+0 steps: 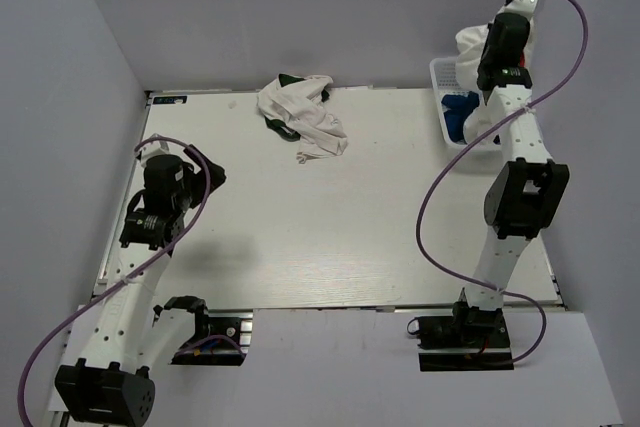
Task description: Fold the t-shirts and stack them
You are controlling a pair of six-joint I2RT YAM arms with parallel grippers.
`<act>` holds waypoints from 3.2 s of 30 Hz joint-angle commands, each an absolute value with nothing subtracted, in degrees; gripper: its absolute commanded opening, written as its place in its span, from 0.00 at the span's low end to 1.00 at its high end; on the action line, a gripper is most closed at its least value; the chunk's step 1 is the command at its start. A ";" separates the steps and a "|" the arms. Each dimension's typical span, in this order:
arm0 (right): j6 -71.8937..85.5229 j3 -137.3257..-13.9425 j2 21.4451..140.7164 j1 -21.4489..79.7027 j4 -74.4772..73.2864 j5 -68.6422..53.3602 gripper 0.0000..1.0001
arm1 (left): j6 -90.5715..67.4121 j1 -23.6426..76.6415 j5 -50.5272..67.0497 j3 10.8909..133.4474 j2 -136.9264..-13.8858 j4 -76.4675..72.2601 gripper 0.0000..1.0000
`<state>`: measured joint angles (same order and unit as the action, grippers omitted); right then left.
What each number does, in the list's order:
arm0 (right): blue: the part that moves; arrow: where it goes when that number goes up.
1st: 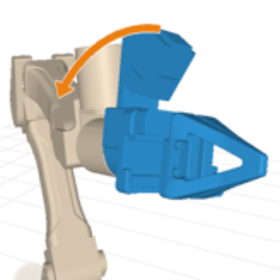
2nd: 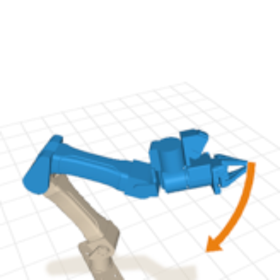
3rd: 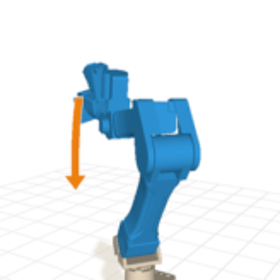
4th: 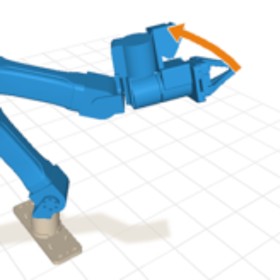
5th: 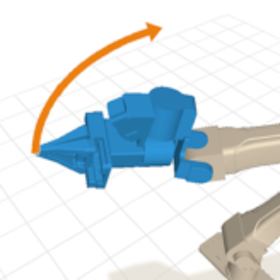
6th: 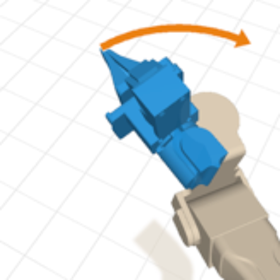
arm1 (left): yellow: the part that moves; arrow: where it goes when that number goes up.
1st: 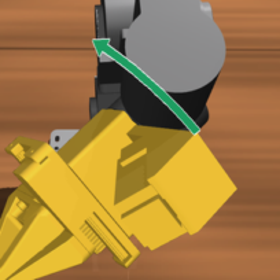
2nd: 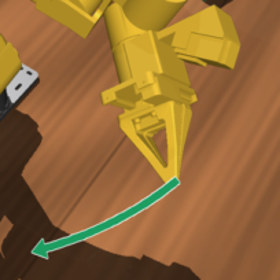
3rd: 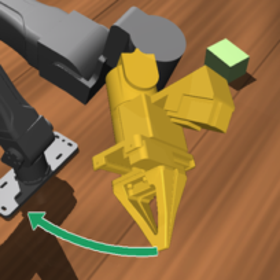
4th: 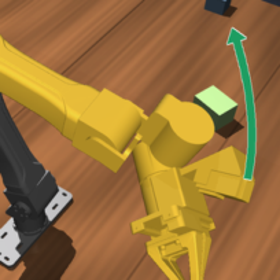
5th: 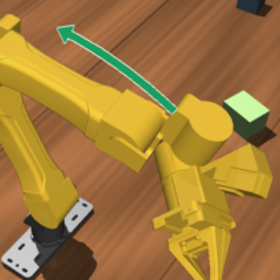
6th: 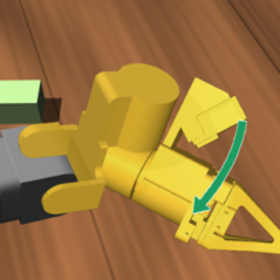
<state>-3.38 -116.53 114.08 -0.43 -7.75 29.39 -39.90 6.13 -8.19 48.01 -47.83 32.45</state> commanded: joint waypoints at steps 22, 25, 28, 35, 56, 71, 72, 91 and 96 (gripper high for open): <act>-2.71 -102.87 110.42 1.90 -10.99 6.00 0.90 | -28.40 6.42 1.22 73.11 -88.74 20.93 1.00; -8.16 -99.25 107.84 7.61 -10.64 3.09 0.90 | -24.27 6.42 4.03 83.99 -101.56 19.60 1.00; -10.81 -98.35 109.24 12.11 -10.99 0.63 0.90 | -19.96 6.42 7.37 108.87 -118.04 25.97 1.00; -8.97 -109.29 121.96 18.09 -11.77 -9.03 0.90 | -17.49 6.94 8.70 138.95 -142.37 28.67 1.00; -6.15 -121.73 143.26 27.60 -14.50 -15.29 0.37 | -29.26 6.94 19.94 132.10 -150.82 8.09 0.00; -0.62 -80.03 92.20 28.39 -3.17 -4.22 0.00 | -20.57 7.47 16.53 80.19 -89.34 0.62 0.00; 2.87 -77.81 89.24 28.56 -1.95 -4.39 0.00 | -20.57 8.08 16.52 75.37 -84.95 0.09 0.00; 17.92 -62.41 60.01 27.43 -13.24 11.06 0.00 | -26.89 8.09 19.24 68.39 -60.33 7.92 0.00; 22.32 -63.53 76.32 23.83 -19.75 15.10 0.00 | -26.90 8.09 19.25 71.88 -79.83 17.72 0.89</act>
<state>18.22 -63.20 67.77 26.37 -9.89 6.92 -26.35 8.36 20.12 70.81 -69.36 8.21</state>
